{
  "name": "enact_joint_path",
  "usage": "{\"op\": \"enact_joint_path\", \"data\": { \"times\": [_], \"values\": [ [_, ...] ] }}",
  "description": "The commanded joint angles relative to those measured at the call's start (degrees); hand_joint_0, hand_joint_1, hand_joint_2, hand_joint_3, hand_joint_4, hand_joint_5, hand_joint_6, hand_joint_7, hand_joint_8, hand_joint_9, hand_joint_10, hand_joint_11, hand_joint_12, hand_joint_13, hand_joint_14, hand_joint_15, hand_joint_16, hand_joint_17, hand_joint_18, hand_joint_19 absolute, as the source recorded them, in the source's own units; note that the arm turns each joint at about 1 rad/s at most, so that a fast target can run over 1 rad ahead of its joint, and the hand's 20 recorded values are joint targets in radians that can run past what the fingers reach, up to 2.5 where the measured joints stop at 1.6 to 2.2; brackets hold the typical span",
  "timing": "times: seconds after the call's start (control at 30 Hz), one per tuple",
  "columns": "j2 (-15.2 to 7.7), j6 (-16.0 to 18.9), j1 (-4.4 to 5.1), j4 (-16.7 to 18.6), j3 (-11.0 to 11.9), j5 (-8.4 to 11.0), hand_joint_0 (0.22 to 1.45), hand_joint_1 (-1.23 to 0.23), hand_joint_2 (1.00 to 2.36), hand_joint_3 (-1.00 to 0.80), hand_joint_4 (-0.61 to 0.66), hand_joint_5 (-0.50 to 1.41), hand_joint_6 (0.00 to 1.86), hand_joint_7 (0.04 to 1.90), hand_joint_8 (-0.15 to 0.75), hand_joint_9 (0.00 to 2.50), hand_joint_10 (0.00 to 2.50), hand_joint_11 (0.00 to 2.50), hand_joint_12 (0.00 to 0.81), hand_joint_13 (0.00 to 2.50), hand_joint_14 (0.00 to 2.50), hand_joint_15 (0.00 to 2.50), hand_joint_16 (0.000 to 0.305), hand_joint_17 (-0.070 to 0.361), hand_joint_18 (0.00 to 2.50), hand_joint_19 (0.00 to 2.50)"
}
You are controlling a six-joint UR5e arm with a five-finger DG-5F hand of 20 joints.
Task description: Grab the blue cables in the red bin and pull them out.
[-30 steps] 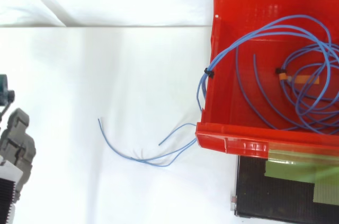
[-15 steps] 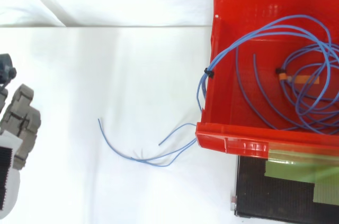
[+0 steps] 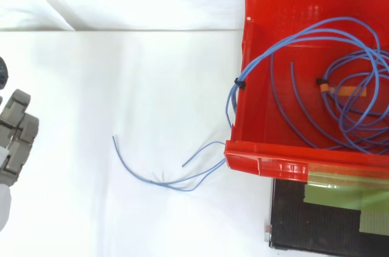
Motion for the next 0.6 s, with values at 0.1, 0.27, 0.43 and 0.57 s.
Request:
{"op": "enact_joint_path", "data": {
  "times": [0.1,0.27,0.43,0.57],
  "values": [
    [0.0,-2.2,0.96,2.69,-0.01,-0.26,0.74,-0.78,1.0,-1.0,0.2,0.38,0.01,0.23,0.241,0.47,0.01,0.29,0.337,0.24,0.01,0.25,0.051,0.115,0.22,0.49],
    [-2.9,-11.34,2.19,7.53,0.08,-3.42,0.74,-0.78,1.0,-1.0,0.2,0.38,0.01,0.23,0.242,0.48,0.01,0.31,0.338,0.24,0.01,0.26,0.051,0.115,0.23,0.5],
    [-4.75,-14.33,2.9,10.87,0.08,-8.69,0.75,-0.78,1.0,-1.0,0.21,0.4,0.01,0.25,0.242,0.49,0.01,0.32,0.339,0.25,0.01,0.26,0.051,0.114,0.24,0.5],
    [-4.66,-14.95,3.07,7.79,1.49,-10.19,0.75,-0.78,1.0,-1.0,0.21,0.4,0.01,0.26,0.242,0.5,0.01,0.33,0.339,0.25,0.01,0.26,0.05,0.113,0.24,0.5]
  ]
}}
